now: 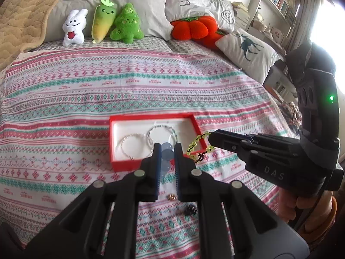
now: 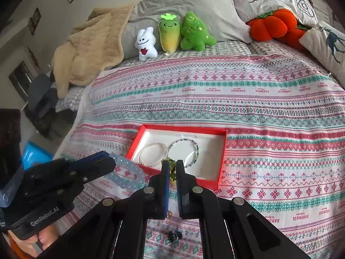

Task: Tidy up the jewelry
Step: 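Carry both bracelets into the red box and open both tools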

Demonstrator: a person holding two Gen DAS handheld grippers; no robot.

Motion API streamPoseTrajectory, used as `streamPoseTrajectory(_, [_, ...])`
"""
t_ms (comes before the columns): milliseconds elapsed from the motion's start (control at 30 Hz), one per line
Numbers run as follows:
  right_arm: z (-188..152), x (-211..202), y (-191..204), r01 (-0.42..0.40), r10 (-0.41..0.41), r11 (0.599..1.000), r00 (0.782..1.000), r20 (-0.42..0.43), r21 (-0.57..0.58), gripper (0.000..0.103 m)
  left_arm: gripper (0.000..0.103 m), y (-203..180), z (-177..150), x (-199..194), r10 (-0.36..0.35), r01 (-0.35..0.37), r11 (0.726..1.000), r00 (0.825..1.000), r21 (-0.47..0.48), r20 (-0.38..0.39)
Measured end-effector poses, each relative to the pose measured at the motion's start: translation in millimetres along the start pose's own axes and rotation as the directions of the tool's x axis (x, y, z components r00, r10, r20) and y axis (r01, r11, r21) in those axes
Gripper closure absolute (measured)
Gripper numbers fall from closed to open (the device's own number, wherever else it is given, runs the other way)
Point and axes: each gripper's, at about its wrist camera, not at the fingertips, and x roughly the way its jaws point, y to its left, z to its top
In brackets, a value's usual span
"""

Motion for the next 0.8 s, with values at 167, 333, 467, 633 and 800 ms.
streamPoseTrajectory(167, [10,0,-10,0.008,-0.009,1.000,1.000,0.028,0.030,0.097,0.090,-5,14,13,-0.039,0.039,0.999,0.999,-0.016,0.036])
streamPoseTrajectory(333, [18,3,-20,0.045,-0.047,0.998,0.998,0.051,0.043,0.097,0.090,0,22,36,-0.093,0.097,0.994,0.994,-0.050,0.062])
streamPoseTrajectory(467, [23,8,-27,0.064,-0.067,0.997,0.996,0.059,0.051,0.097,0.090,19,17,63,-0.044,0.045,0.995,0.999,-0.094,0.004])
streamPoseTrajectory(633, [28,19,-25,0.051,-0.054,0.997,0.997,0.049,0.063,0.097,0.090,39,8,76,0.043,-0.049,0.992,0.998,-0.113,-0.051])
streamPoseTrajectory(800, [30,30,-7,-0.013,0.011,0.999,0.999,0.045,0.044,0.097,0.090,49,3,82,0.085,-0.095,0.988,0.993,-0.125,-0.088])
